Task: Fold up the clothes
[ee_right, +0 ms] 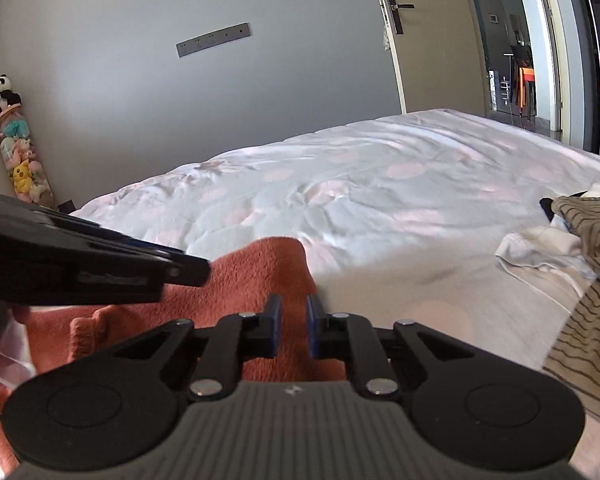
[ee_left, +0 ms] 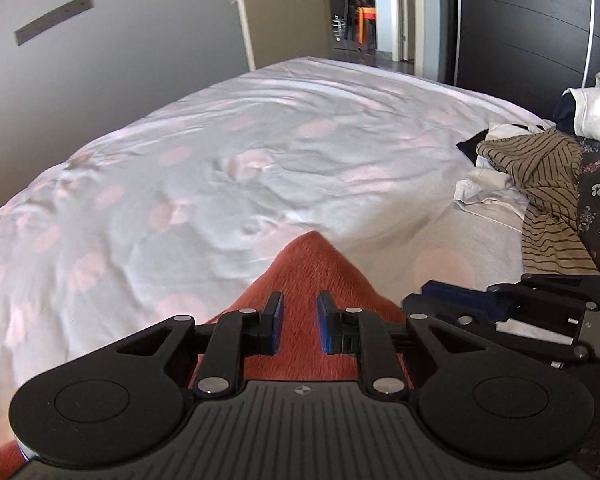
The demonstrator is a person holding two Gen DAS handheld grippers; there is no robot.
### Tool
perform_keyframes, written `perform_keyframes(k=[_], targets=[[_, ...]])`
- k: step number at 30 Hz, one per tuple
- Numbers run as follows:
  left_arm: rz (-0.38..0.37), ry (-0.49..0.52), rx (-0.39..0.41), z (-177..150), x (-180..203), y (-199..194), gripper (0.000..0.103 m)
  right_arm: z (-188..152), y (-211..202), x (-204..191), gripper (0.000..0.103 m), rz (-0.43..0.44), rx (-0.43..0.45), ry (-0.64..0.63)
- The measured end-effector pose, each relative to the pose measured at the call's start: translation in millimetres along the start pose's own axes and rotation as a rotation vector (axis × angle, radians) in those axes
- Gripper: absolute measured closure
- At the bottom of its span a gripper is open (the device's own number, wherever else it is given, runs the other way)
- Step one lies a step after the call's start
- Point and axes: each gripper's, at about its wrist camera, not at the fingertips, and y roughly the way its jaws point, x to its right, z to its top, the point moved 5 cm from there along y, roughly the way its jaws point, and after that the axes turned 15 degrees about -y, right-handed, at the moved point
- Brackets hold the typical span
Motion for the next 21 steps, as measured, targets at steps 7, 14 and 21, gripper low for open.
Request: perform_keyframes(k=[7, 14, 21], targets=[[-0.007, -0.033, -0.085, -10.5, -14.7, 57.9, 0.087, -11.7, 57.1, -7.4, 0.095, 0.009, -0.072, -0.016], [-0.008, -0.072, -0.114, -17.6, -24.4, 72.0, 0.087, -27.2, 74.4, -6.7, 0.096, 0.037, -0.118, 0.003], [0.043, -0.117, -0.005, -21.9, -39.8, -10.9, 0.087, -12.8, 51.2, -5.3, 0.091, 0.020, -0.046, 0.034]])
